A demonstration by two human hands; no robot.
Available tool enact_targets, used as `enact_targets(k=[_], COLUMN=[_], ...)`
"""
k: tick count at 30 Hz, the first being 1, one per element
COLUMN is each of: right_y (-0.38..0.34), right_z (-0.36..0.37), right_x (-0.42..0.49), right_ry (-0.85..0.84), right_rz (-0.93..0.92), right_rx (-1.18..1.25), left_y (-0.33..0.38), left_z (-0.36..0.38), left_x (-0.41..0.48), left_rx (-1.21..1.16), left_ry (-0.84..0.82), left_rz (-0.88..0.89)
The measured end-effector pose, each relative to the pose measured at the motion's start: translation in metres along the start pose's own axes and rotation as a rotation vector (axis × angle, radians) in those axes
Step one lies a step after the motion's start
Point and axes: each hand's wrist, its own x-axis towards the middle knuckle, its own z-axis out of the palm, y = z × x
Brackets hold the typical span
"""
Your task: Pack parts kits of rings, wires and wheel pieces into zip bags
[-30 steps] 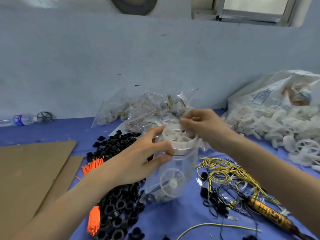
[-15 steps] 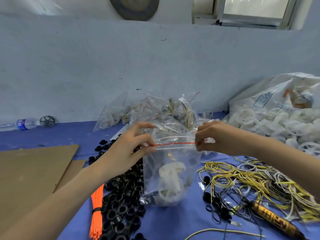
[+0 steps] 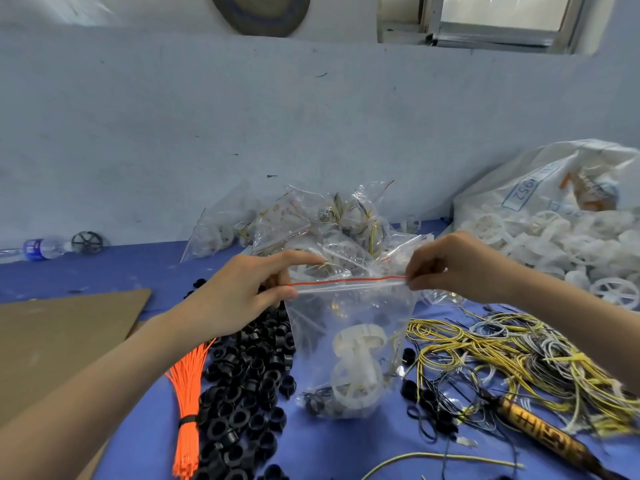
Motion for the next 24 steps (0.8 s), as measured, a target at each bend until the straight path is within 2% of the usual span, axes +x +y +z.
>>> enact_targets(k=[3,8,12,16,21,24], right_y=[0.000,-0.020,-0.059,-0.068,-0.070,-0.069], right_z=[-0.001,0.004,0.026,0.031,0.037,0.036], right_x=[0.000,0.007,0.026,0.030,0.026,0.025], right_ry=[0.012,-0.024,-0.002,-0.027,0.041,0.034], right_rz=[0.011,-0.021,-0.185,-0.160,-0.204,-0.185], right_rx=[-0.021,-0.137,0.036,0.108,0.098,0.160], left_y=[0.001,0.009,0.025,0.026,0.024,0.026], left_z=[-0.004,0.001,0.010,0.011,0.015,0.019], left_x=[0.003,0.007,0.018,0.018,0.018,0.018], left_rx=[0.032,0.022,0.040,0.012,-0.001,0.079], left_ry=[-0.019,-0.025,-0.020,-0.002,-0.009,0.001], left_rz=[0.045,0.002,0.079,0.058,-0.045,0.033])
